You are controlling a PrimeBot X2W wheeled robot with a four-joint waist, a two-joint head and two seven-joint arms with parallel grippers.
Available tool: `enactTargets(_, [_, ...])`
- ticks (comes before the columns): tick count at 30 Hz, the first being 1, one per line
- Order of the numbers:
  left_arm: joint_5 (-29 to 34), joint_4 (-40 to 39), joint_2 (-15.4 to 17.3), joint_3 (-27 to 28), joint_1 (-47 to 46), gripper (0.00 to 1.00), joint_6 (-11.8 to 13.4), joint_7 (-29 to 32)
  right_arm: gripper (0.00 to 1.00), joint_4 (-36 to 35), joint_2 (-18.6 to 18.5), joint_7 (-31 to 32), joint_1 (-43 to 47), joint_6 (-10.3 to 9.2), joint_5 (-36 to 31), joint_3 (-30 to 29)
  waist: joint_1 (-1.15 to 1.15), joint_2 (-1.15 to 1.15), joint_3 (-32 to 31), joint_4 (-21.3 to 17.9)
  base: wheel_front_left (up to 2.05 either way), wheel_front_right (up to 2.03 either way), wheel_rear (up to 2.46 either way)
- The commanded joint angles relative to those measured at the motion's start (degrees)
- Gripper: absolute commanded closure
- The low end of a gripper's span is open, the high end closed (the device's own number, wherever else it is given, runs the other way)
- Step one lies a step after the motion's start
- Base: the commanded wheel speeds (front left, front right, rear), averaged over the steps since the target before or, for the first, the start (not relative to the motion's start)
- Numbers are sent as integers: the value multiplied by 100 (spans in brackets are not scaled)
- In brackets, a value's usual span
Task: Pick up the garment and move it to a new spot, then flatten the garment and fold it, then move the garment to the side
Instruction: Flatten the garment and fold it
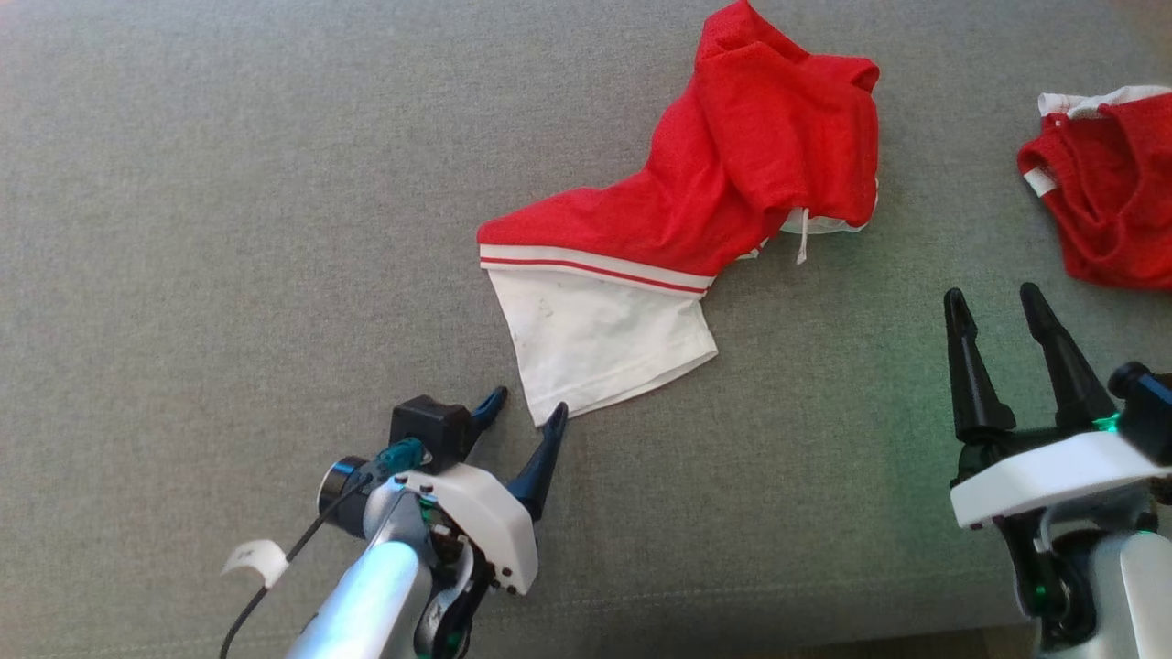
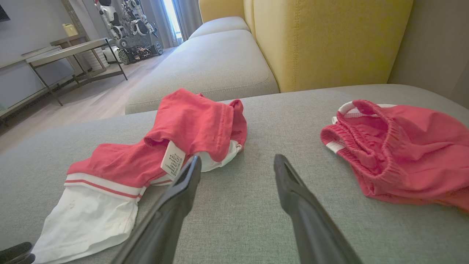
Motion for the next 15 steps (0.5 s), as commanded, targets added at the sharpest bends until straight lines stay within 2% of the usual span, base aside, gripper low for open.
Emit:
enactTargets(1, [-43,-126,-16,73,-97,0,-30,28,0,-172,-99,-26,-120,19,46,89,0,0,3,3,0,0,0])
enactTargets(3, [-74,-91,-19,2,-119,0,-87,85,0,-150,-97,-29,-130,19,55,78,0,0,11,17,0,0,0])
enactTargets(4, [-78,-86,-21,-23,-140,55,-107,80,0,-137,-99,-30,-141,19,57,74,0,0,19,25,0,0,0])
enactTargets(5, [-79,-82,-22,-37,-163,100,-110,56,0,-119,-110,-29,-160,19,56,78,0,0,28,30,0,0,0])
enactTargets(10, [-114,1,-29,-92,-286,100,-124,-51,0,82,-300,-31,-361,19,-26,219,0,0,94,50,0,0,0])
enactTargets(15, [-121,78,-33,-116,-430,100,-110,-179,0,468,-580,-35,-793,19,-154,638,0,0,176,122,0,0,0])
